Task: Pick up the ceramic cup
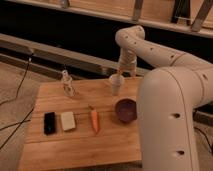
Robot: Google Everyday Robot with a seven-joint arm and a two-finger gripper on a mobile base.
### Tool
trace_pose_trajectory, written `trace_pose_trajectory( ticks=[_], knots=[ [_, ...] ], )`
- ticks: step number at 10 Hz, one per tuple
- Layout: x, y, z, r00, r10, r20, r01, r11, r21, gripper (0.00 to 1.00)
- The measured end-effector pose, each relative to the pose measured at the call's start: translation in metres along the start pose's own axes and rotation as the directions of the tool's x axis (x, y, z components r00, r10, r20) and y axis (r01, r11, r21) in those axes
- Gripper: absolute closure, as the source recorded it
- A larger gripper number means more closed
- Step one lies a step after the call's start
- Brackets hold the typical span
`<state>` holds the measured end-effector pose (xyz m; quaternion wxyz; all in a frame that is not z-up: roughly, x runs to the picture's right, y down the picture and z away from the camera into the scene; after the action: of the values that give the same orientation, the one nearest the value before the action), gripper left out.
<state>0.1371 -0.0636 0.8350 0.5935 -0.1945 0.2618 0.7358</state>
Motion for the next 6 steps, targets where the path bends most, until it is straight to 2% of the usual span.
trace_pose_trajectory(
  ticks=[2, 6],
  knots=[
    [-0.012, 0.0, 0.009, 1.0, 0.008, -0.018, -0.008, 1.0, -0.018, 0.35],
    [-0.023, 0.018, 0.032, 0.998, -0.021, -0.056, 0.018, 0.999, -0.046, 0.35]
  ],
)
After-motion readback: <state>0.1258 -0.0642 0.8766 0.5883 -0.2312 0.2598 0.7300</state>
